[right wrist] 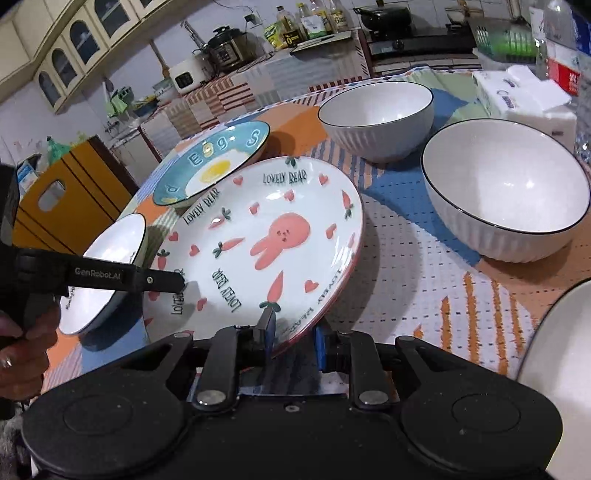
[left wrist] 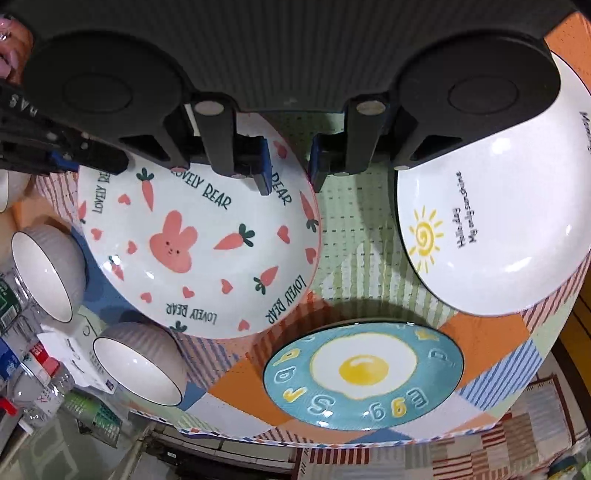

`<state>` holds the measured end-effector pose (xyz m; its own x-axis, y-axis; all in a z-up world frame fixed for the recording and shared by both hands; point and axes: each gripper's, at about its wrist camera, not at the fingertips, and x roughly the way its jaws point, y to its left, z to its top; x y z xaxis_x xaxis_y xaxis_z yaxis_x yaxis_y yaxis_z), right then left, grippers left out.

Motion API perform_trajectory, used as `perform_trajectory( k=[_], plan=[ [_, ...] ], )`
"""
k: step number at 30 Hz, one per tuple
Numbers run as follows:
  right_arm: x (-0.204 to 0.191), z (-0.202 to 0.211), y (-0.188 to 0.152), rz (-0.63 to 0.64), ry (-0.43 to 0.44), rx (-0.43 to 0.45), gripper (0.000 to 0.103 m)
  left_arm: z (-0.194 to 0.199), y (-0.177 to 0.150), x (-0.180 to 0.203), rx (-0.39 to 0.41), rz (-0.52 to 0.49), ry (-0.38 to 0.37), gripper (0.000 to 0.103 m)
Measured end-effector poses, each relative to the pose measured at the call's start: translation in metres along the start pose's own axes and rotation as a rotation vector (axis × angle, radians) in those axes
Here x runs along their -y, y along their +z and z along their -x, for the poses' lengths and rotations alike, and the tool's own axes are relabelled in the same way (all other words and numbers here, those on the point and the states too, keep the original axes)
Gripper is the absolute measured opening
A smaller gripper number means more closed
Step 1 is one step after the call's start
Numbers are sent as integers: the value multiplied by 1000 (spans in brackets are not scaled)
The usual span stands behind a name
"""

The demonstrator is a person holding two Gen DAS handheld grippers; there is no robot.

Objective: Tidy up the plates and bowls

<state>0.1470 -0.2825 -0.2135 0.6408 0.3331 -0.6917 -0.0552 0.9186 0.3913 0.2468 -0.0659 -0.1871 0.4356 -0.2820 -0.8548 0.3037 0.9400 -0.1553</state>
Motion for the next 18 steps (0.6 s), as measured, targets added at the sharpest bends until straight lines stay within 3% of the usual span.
perform_trajectory(
  k=[5,11,18],
  plan=[
    [-1,-3,4,-34,-29,-18,28,3,2,0,-30,45,9,20],
    [-10,12,16,-32,-113,-9,33,38,0,2,-34,34,6,20],
    [-34,47,21,5,-79,24,40,87,-6,7,-7,2,2,21]
  ],
)
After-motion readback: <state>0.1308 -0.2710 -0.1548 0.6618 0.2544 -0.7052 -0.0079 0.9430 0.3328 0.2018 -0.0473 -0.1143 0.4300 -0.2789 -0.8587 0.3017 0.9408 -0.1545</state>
